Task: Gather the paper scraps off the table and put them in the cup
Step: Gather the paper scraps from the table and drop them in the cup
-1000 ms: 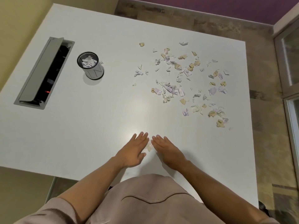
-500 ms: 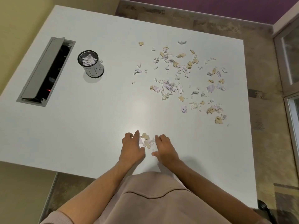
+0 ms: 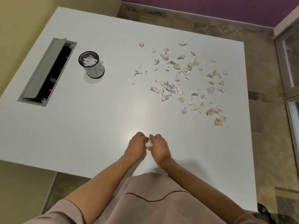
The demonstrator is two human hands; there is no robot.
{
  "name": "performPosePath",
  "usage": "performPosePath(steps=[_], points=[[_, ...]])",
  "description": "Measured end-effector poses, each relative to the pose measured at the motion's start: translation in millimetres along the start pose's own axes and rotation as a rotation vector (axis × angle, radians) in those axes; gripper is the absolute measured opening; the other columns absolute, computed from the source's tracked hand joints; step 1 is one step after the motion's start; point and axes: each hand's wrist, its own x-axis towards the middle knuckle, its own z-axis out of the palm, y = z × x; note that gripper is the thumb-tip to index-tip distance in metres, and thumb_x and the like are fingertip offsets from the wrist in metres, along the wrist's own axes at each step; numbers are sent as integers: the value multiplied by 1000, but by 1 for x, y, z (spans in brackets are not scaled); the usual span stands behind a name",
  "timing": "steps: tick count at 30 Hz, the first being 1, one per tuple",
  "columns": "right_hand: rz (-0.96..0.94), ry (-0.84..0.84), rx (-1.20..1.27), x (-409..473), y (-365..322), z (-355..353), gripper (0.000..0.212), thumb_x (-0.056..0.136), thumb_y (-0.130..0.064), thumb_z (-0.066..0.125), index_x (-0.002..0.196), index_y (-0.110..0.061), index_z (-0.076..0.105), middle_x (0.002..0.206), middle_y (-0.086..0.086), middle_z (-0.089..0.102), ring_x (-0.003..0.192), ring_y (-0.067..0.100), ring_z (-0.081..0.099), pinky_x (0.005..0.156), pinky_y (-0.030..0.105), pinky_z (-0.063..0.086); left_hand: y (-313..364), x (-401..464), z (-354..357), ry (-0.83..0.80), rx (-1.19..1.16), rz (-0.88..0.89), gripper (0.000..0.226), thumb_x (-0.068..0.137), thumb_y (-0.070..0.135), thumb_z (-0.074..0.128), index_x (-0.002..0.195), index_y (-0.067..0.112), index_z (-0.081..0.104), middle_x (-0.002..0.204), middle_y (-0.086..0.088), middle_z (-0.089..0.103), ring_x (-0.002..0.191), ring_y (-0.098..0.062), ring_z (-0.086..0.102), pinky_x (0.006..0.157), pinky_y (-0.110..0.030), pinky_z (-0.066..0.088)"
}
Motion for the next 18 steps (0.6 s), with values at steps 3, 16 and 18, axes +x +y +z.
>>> performPosePath(steps=[3, 16, 18], points=[[23, -18, 6, 2, 0, -2, 15, 90, -9, 59, 104, -11, 61, 104, 8, 55, 89, 20, 56, 69, 21, 35, 2, 2, 0, 56, -78, -34, 17, 78, -2, 59, 82, 6, 74, 85, -9, 68, 77, -19, 59, 73, -38, 52], [330, 20, 583, 7, 3, -6, 28, 80, -15, 67, 107, -18, 71, 102, -2, 70, 96, 19, 63, 90, 31, 52, 0, 10, 2, 104, -452, -279, 17, 79, 3, 74, 94, 10, 78, 92, -3, 75, 81, -11, 68, 72, -16, 51], [376, -9, 741, 8, 5, -7, 12, 73, -18, 67, 79, -28, 67, 78, -10, 65, 83, 20, 60, 79, 28, 54, 1, 9, 3, 101, -463, -275, 18, 81, 1, 70, 92, 11, 78, 91, -2, 76, 80, -11, 69, 72, -16, 52]])
